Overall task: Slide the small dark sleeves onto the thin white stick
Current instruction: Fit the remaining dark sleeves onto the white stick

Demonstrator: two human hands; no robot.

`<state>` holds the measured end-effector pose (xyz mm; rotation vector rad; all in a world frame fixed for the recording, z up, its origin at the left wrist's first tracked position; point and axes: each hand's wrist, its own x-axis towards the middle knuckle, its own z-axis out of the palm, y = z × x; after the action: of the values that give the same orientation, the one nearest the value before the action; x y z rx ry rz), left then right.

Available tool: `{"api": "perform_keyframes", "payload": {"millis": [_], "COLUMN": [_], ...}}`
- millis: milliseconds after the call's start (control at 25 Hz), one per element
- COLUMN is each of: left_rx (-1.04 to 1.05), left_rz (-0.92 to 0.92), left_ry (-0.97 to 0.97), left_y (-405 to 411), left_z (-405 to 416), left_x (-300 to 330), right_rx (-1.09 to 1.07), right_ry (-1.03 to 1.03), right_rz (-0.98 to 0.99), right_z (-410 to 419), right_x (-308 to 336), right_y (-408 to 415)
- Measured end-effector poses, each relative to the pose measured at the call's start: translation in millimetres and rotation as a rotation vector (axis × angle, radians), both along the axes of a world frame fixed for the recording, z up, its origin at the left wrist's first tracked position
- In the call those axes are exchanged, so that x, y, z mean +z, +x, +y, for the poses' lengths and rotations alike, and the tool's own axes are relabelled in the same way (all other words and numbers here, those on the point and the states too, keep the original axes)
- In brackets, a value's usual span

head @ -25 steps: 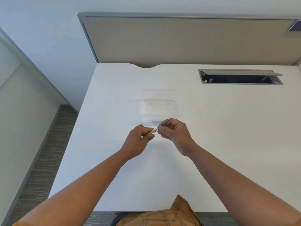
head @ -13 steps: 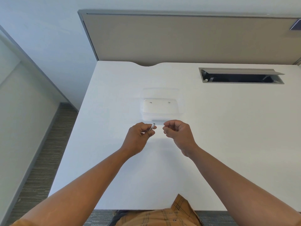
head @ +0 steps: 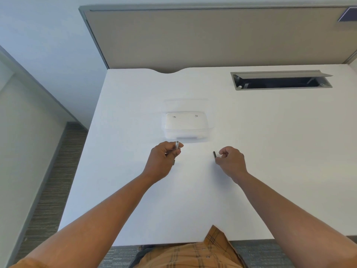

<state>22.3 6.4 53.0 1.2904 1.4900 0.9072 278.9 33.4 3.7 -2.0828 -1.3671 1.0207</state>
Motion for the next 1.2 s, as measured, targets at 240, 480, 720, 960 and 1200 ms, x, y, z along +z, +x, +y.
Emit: {"api": "perform_keyframes", "payload": {"millis": [240,480,720,960,1200], "left_rx": [-0.006,-0.009,-0.014,-0.011,-0.044], "left_rz": [0.013,0.033,0.049,0.046,0.109], "left_ry": [0.006,0.006,0.029,0.037,0.05], "left_y": [2,1,2,5,3], "left_z": [-1,-2,-1,-1,-3], "left_x": [-5,-5,-3,-1,0], "right_rx": [0.059,0.084,0.087,0.156,0.249], "right_ry": [-0.08,-0.096,0.062,0.241,0.356], "right_rz": [-0.15,-0.178,0.001,0.215,0.402], "right_z": [-6,-3,-6,-4,-5], "right_x": [-9,-7,6,42,75], "right_y": [-1,-4,-17,-38,-52]}}
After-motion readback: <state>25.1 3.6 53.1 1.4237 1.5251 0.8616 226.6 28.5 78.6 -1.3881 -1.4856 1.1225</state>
